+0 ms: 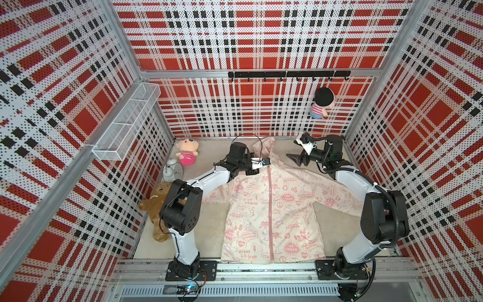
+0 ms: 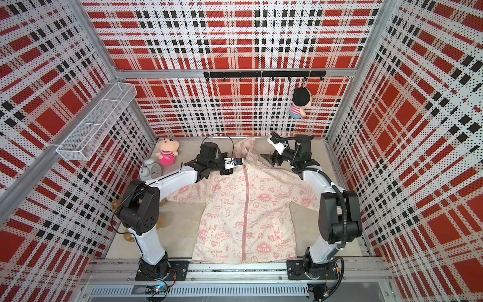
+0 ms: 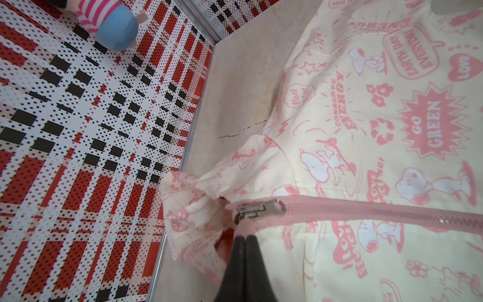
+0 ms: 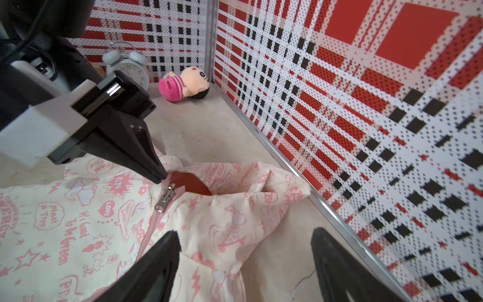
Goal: Unzip the jacket
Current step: Pick up the jacket from the center of the board.
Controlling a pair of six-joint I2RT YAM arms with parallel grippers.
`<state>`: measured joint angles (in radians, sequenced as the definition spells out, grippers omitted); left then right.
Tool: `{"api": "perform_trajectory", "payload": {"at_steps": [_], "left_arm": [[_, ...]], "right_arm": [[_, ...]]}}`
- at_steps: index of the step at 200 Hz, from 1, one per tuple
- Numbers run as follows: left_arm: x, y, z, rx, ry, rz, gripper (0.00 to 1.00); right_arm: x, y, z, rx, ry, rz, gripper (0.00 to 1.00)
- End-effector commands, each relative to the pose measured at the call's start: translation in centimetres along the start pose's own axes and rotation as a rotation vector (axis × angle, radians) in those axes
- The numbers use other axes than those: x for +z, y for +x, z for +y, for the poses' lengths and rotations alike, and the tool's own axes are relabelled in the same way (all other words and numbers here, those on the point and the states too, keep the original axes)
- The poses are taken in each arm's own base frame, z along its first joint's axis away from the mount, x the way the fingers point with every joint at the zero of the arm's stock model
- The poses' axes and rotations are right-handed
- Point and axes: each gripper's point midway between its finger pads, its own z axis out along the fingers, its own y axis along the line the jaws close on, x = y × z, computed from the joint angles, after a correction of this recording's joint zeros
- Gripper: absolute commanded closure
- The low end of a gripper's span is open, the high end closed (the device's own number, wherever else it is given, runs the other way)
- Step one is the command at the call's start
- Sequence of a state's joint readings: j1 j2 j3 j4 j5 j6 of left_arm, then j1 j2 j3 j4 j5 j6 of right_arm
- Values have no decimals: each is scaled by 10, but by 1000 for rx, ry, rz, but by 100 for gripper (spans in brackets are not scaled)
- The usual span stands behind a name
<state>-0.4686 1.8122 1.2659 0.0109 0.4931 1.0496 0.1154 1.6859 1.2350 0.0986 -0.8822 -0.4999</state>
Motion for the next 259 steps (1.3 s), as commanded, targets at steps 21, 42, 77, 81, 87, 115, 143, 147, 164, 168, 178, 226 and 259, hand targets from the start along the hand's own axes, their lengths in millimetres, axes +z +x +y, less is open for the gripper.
{"api": "perform_trajectory", "payload": {"at_steps": [21,42,77,81,87,115,143,147,164,168,178,226,259], "left_arm": [[-21,-46,7,124,-50,-137,100],[-21,-53,-1,140,-40,-150,100],[-22,-54,-10,140,-24,-150,100],[-22,-54,-11,140,-24,-148,100],[-22,-53,-12,139,-24,-146,100],[-24,-53,-16,148,-23,-132,100],[-24,-51,-24,156,-11,-112,100],[-24,-51,-24,158,-10,-111,100],[-24,-51,-27,157,-5,-110,100],[-23,-51,-27,156,-4,-109,100],[-24,-51,-28,158,-3,-110,100],[-28,-52,-30,167,-14,-106,100],[-28,-47,-33,165,-14,-88,100]], "right_arm": [[24,9,49,-123,-215,-11,9],[37,19,52,-114,-247,26,10],[53,37,78,-135,-357,116,13],[54,39,81,-134,-371,120,14],[55,40,83,-130,-382,125,15],[53,44,91,-123,-432,131,16],[52,47,99,-133,-503,164,22],[53,48,100,-138,-507,170,23],[56,55,107,-144,-529,197,27],[57,56,108,-148,-534,201,28],[58,58,112,-145,-550,206,32],[62,66,118,-146,-585,234,54],[64,71,121,-145,-591,283,99]]}}
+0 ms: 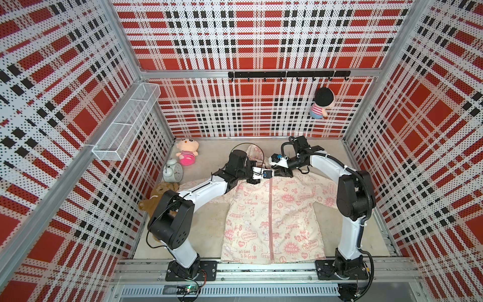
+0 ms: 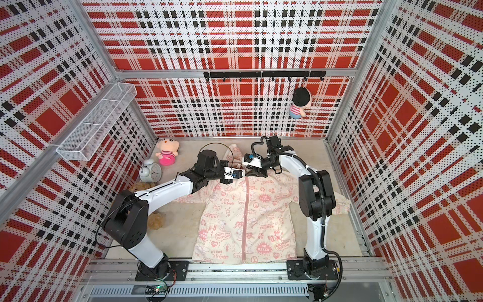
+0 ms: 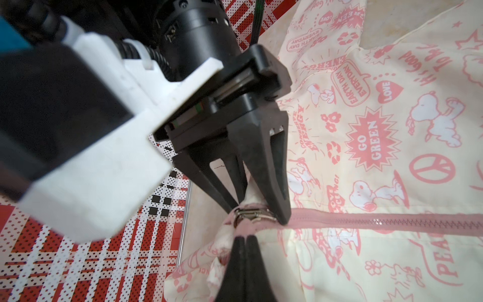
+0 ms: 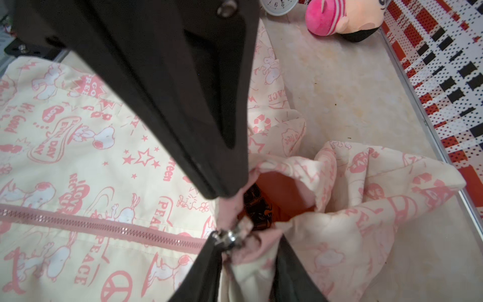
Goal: Unzip the jacket
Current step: Pick up the jacket from the center of the board.
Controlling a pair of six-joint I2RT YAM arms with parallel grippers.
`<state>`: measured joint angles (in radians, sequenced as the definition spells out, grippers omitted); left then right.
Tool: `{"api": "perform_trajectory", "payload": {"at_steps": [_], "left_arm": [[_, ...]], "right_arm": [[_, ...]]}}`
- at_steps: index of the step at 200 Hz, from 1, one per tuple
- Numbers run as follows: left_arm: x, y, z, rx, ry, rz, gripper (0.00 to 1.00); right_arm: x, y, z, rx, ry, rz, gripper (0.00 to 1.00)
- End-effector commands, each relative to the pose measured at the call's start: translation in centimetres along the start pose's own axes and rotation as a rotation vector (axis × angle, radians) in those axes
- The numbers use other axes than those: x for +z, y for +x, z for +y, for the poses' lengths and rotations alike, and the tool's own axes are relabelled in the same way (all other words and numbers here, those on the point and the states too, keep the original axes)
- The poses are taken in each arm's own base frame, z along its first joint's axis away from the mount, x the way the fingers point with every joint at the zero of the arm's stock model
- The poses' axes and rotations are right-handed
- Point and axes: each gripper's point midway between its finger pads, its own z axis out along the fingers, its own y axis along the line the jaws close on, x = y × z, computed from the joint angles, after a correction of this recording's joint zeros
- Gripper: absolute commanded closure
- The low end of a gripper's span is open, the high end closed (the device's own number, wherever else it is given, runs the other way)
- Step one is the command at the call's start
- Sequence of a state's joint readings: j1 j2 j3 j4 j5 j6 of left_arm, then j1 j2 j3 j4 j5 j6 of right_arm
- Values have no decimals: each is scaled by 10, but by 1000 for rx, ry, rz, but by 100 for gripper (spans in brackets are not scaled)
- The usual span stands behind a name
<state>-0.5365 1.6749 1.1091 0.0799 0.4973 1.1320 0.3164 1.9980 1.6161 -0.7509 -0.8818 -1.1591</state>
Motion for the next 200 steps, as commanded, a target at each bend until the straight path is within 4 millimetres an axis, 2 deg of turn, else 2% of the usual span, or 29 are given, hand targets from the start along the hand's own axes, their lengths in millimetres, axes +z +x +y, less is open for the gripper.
{"api": "perform_trajectory", "payload": {"at_steps": [1,42,47,59,68,70,72,74,91,103,114,125,139,152,163,173,184,191,200], "left_arm": [[-8,-12,2,31,-21,-17,100],[-11,-4,-1,24,-43,14,100],[-12,-3,2,16,-63,16,89],[-16,-2,7,-6,-114,4,54],[-23,-4,12,-34,-163,-24,36],[-25,-5,15,-40,-177,-35,24],[-27,-6,17,-44,-190,-47,6],[-29,-5,17,-54,-198,-53,0],[-58,-12,42,-150,-354,-166,2],[-96,-25,67,-217,-506,-323,2],[-125,-26,79,-307,-572,-438,2],[-137,-21,82,-357,-557,-490,2],[-125,-12,77,-355,-454,-455,2],[-104,-7,57,-300,-315,-385,0],[-94,-9,44,-263,-220,-368,13],[-89,-12,35,-241,-169,-362,35],[-81,-12,25,-225,-125,-338,53],[-75,-10,19,-212,-79,-311,59],[-64,-5,9,-195,-8,-259,59]], "right_arm": [[5,5,5,-12,-34,32,100],[7,12,9,25,-17,89,100],[7,12,11,20,-9,92,100],[7,12,12,1,23,95,100],[5,10,11,-6,47,94,100],[5,10,11,-6,51,93,100],[4,10,12,0,52,94,100],[4,9,11,-1,57,93,100],[0,5,9,-5,88,91,100],[-3,1,9,-13,105,84,100],[-5,0,8,-14,121,80,100],[-7,-3,7,-22,127,77,100],[-9,-5,7,-30,136,74,100],[-12,-6,8,-41,147,83,100],[-13,-5,8,-47,159,93,100],[-15,-6,9,-57,170,94,100],[-15,-7,9,-70,182,89,100],[-15,-7,9,-73,185,89,100],[-16,-8,9,-71,186,83,100]]}}
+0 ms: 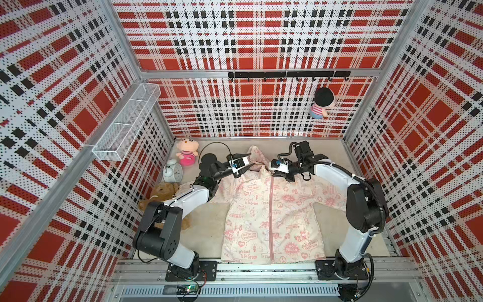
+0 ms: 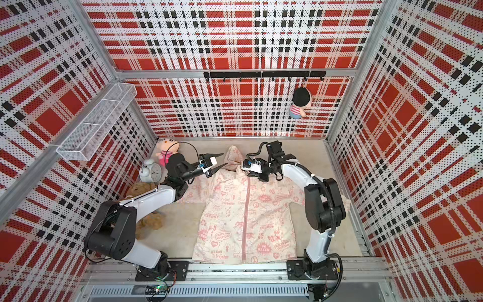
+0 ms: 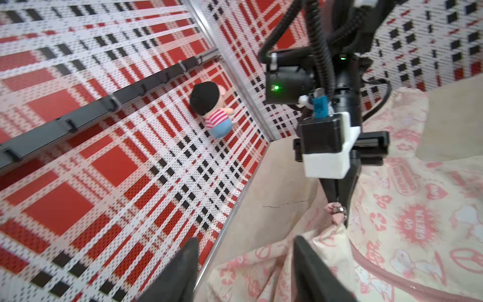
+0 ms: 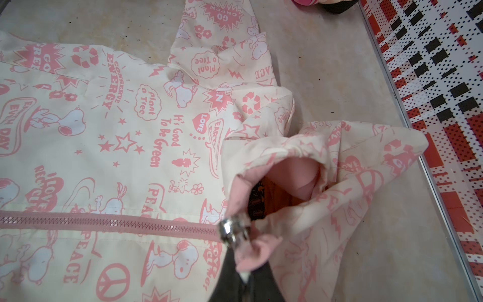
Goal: Unzip the jacket
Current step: Pick up the jacket from the center of the board.
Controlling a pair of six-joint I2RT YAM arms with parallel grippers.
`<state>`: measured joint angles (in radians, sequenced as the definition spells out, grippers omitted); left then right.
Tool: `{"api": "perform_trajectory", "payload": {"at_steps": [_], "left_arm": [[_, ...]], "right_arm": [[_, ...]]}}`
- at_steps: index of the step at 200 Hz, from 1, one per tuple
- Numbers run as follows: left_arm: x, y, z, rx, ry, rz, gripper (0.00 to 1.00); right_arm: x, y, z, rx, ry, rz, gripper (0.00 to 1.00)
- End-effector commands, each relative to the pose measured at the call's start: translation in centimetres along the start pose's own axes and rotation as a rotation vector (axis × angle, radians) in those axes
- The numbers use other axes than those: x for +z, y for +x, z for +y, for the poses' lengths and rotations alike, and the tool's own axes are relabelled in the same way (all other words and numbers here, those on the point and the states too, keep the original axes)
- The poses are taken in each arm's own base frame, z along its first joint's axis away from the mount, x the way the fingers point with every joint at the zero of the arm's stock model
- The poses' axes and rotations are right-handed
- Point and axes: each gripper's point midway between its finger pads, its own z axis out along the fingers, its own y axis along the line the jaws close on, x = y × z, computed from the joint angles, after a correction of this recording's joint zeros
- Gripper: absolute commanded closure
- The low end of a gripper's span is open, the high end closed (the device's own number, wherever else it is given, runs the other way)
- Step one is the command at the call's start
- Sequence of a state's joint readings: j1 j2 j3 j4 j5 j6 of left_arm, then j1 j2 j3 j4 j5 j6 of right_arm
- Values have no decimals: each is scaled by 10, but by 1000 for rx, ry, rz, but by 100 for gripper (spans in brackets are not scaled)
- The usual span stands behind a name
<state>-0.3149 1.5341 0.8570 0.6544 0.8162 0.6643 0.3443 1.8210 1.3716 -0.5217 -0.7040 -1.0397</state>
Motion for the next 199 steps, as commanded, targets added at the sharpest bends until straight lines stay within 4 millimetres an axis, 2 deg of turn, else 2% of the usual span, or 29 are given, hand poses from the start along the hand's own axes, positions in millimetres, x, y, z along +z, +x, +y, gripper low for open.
{"api": "perform_trajectory", "payload": {"at_steps": [1,13,28,46,76,98,129,199], "left_arm": [[9,19,-44,7,235,101,59],[17,25,-59,22,322,140,52],[24,22,-67,10,368,120,42],[32,27,-74,10,386,134,35],[42,37,-87,-14,459,158,38],[45,48,-91,-30,466,191,41],[53,56,-93,-25,447,227,39],[60,41,-72,-36,360,132,31]], "right_arm": [[-10,-16,-3,-53,37,-33,100],[-10,-16,-4,-54,41,-34,100],[-10,-17,-5,-54,45,-34,100],[-11,-17,-4,-55,51,-36,100],[-13,-20,-3,-55,62,-48,100],[-13,-19,-2,-55,58,-47,100],[-12,-21,0,-57,48,-64,100],[-10,-18,1,-57,34,-49,100]]}}
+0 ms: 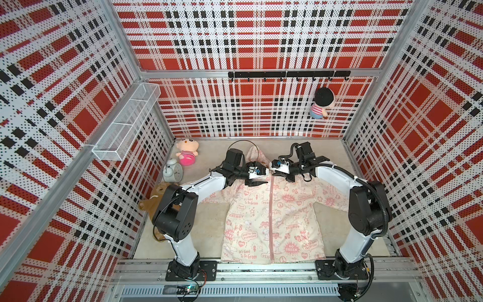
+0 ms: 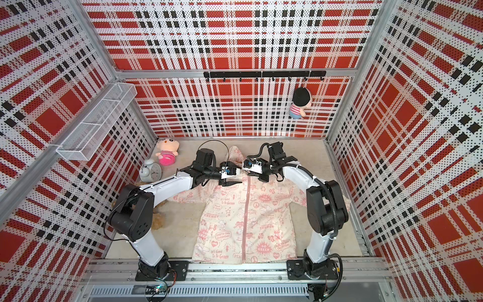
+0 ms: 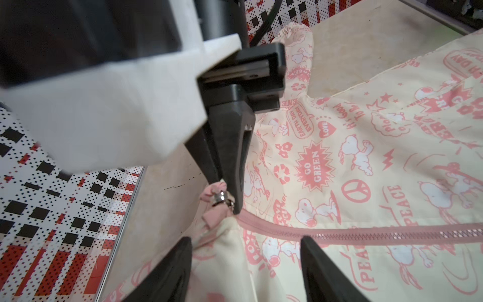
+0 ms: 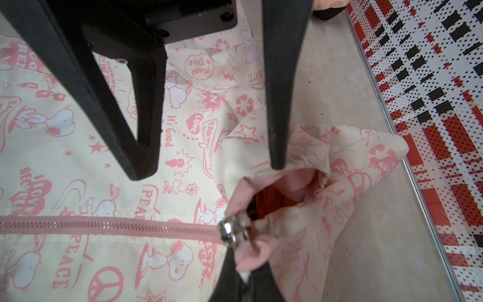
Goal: Unzip the jacket
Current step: Pick up the jacket from the center of the board.
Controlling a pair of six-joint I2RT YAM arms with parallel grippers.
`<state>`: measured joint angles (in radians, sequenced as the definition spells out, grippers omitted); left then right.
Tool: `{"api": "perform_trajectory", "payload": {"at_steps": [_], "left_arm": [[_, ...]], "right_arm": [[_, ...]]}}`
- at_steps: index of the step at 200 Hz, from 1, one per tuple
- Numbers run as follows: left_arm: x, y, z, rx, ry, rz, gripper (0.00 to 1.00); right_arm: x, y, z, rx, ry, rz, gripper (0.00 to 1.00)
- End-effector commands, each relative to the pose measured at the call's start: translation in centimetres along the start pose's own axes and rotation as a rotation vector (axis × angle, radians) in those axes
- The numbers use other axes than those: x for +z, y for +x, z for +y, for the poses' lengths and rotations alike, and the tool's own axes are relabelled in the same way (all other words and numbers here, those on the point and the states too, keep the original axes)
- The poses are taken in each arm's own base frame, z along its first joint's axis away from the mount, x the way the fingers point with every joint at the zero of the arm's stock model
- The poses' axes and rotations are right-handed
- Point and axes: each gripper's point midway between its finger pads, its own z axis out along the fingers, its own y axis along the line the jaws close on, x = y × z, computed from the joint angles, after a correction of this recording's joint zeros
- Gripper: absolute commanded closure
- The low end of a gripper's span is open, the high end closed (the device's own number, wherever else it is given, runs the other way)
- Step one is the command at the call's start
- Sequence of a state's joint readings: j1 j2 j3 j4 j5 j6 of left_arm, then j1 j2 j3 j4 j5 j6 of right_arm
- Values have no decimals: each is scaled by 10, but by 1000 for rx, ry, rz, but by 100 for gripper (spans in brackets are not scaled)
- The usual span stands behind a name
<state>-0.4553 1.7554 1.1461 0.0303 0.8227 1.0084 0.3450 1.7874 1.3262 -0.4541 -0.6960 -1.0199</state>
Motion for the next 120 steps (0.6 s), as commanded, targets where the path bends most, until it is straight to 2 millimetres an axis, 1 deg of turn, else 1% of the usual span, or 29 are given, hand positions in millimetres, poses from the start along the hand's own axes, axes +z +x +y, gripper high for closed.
{"api": "perform_trajectory", "payload": {"at_steps": [1,27,49,81,95,120], "left_arm": [[-1,-10,9,9,-32,-45,31],[1,-7,12,13,-22,-40,34],[7,-3,7,6,16,-28,37],[16,1,2,-5,45,-17,46],[18,1,1,-9,49,-17,48],[19,0,3,-9,49,-20,56]], "right_arm": [[-7,-15,3,-39,-8,-37,100],[-7,-15,3,-39,-7,-36,100],[-8,-16,3,-47,-3,-36,100],[-9,-17,3,-51,6,-47,100],[-9,-18,3,-54,10,-51,100],[-9,-18,3,-53,12,-52,100]]}}
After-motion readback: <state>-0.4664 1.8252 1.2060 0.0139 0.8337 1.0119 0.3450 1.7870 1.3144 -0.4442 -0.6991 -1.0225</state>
